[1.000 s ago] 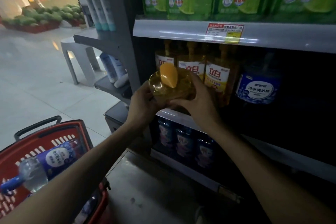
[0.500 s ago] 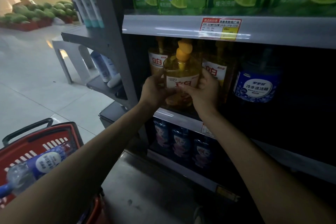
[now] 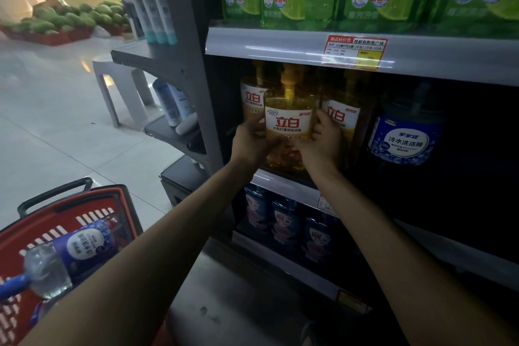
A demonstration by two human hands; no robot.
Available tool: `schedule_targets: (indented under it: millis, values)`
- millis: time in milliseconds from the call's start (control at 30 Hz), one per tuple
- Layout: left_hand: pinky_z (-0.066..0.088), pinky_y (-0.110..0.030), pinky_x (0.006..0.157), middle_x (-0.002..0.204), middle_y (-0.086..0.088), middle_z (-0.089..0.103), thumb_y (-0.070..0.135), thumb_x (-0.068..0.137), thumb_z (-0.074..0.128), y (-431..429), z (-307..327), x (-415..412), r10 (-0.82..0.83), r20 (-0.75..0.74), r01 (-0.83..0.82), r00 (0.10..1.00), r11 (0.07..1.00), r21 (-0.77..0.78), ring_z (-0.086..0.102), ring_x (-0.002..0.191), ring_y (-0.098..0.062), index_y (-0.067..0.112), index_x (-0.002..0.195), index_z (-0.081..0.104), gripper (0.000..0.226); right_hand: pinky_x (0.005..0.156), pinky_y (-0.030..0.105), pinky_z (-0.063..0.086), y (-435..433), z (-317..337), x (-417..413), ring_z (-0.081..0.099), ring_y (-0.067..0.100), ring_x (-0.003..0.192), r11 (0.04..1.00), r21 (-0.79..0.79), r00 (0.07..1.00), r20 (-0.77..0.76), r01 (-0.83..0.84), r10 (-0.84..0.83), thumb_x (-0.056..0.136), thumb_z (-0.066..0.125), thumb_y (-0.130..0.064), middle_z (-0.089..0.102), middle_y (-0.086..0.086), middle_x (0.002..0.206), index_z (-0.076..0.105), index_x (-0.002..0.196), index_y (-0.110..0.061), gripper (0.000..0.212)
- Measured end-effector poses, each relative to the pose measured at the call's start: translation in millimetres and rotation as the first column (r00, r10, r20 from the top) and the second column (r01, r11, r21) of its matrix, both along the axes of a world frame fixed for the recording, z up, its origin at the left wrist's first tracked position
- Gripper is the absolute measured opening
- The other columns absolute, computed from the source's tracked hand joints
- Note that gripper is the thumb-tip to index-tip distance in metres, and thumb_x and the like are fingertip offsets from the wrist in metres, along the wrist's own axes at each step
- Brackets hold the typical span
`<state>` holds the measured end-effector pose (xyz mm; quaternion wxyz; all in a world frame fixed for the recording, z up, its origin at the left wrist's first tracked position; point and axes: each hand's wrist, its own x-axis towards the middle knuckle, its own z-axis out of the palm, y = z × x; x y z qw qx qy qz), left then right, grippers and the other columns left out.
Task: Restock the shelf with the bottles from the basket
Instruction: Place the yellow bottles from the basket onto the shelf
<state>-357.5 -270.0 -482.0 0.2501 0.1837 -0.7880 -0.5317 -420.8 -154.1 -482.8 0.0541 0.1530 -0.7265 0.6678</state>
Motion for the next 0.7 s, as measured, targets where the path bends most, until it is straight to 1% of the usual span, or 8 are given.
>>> schedule_targets:
  millis: [67,133,200,267,367,500,633,700]
  values:
    - [0.059,-0.051,0.098,0.125,0.003,0.070,0.015,0.087,0.080,5,2,3,-0.019,0.003,0.019,1.000,1.000,0.016,0.067,0.117,-0.018,0.022,0.137,0.060,0.054,0.091,0.027,0.056,4,4,2,0.061,0.020,0.124,1.000,-0.001,0.999,0.030,-0.023,0.023,0.082,0.078,0.001,0.064,0.006,0.132,0.056,0.136,-0.014,0.061]
    - [0.059,-0.048,0.097,0.121,0.004,0.070,0.011,0.089,0.077,9,3,9,-0.038,0.002,0.038,0.999,0.999,0.013,0.067,0.115,-0.016,0.020,0.134,0.061,0.049,0.076,0.011,0.053,9,7,6,0.061,0.014,0.118,0.999,-0.003,0.997,0.062,-0.051,0.051,0.082,0.076,0.006,0.064,0.006,0.132,0.054,0.138,-0.012,0.063]
    - [0.061,-0.038,0.093,0.109,0.012,0.069,0.005,0.090,0.074,10,4,20,-0.060,0.004,0.060,0.998,0.998,0.010,0.069,0.101,0.000,0.028,0.120,0.061,0.040,0.062,0.002,0.048,16,8,12,0.058,0.010,0.109,0.997,-0.007,0.992,0.104,-0.073,0.073,0.081,0.073,0.011,0.064,0.005,0.126,0.053,0.139,-0.010,0.065]
    - [0.060,-0.027,0.088,0.102,0.018,0.066,0.003,0.092,0.073,10,2,37,-0.068,0.033,0.068,0.997,0.998,0.001,0.067,0.088,0.012,0.034,0.116,0.059,0.041,0.063,0.005,0.049,24,10,21,0.058,0.010,0.106,0.997,0.020,0.990,0.118,-0.080,0.077,0.080,0.074,0.011,0.062,0.000,0.116,0.053,0.138,-0.010,0.064]
    - [0.054,-0.019,0.085,0.115,0.016,0.063,0.011,0.092,0.076,5,-3,76,-0.070,0.121,0.074,0.990,0.997,-0.032,0.063,0.102,0.004,0.025,0.141,0.054,0.056,0.083,0.026,0.056,32,9,38,0.064,0.015,0.105,0.993,0.051,0.988,0.117,-0.108,0.102,0.079,0.078,0.005,0.062,-0.004,0.109,0.056,0.131,-0.014,0.060]
    - [0.055,-0.023,0.093,0.120,0.018,0.062,0.015,0.092,0.076,-12,-23,164,-0.012,0.199,0.043,0.980,0.988,-0.149,0.059,0.107,0.010,0.030,0.141,0.055,0.055,0.086,0.032,0.056,21,7,73,0.063,0.016,0.101,0.955,0.150,0.964,0.116,-0.254,0.239,0.079,0.081,-0.004,0.062,-0.008,0.104,0.058,0.122,-0.021,0.052]
    - [0.054,-0.032,0.102,0.131,0.011,0.063,0.026,0.090,0.080,-39,-64,269,0.097,0.285,-0.020,0.954,0.965,-0.261,0.058,0.122,0.002,0.049,0.136,0.055,0.058,0.092,0.038,0.054,-7,-8,121,0.060,0.017,0.110,0.760,0.482,0.885,0.077,-0.436,0.459,0.082,0.081,-0.023,0.062,-0.002,0.119,0.061,0.127,-0.023,0.049]
    - [0.052,-0.025,0.100,0.127,0.015,0.065,0.044,0.085,0.077,-49,-81,316,0.168,0.318,-0.062,0.933,0.946,-0.318,0.060,0.119,0.004,0.062,0.127,0.055,0.051,0.092,0.034,0.054,-23,-21,149,0.061,0.019,0.112,0.625,0.600,0.816,0.082,-0.499,0.572,0.085,0.079,-0.025,0.063,0.000,0.123,0.061,0.130,-0.023,0.049]
